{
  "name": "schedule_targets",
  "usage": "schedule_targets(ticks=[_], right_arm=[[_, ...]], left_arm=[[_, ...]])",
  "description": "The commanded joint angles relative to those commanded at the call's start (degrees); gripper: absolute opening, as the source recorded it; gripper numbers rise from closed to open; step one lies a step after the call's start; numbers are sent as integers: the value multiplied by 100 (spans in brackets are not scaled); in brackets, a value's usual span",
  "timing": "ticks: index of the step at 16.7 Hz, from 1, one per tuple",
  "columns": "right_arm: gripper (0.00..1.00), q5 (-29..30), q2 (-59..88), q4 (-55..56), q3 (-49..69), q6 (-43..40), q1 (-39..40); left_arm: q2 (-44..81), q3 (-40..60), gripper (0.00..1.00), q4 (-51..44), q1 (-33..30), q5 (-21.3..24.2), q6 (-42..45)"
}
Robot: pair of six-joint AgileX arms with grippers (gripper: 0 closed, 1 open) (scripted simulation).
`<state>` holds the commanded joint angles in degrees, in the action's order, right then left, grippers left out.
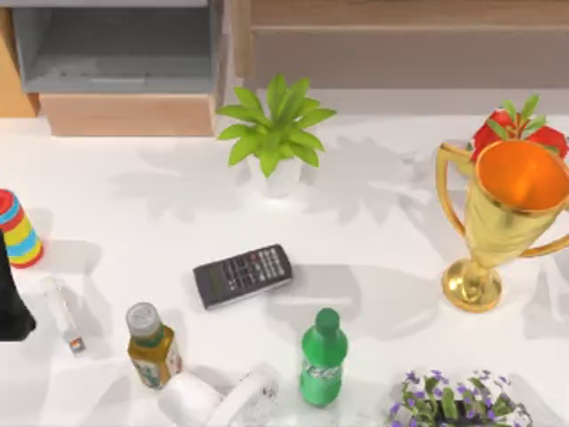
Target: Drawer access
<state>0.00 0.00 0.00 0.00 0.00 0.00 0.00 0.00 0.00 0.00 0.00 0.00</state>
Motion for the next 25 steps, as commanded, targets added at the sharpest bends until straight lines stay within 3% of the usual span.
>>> schedule_targets(ticks=[5, 18, 25], right_arm=[[100, 0, 0, 0, 0, 0, 0], [100, 0, 0, 0, 0, 0, 0], [100, 0, 0, 0, 0, 0, 0]], left_arm=[[399, 187, 100, 335, -229, -226, 8], [4952, 1775, 100, 3175, -2172, -2139, 74], [5184, 1854, 100, 3344, -2268, -2242, 83]])
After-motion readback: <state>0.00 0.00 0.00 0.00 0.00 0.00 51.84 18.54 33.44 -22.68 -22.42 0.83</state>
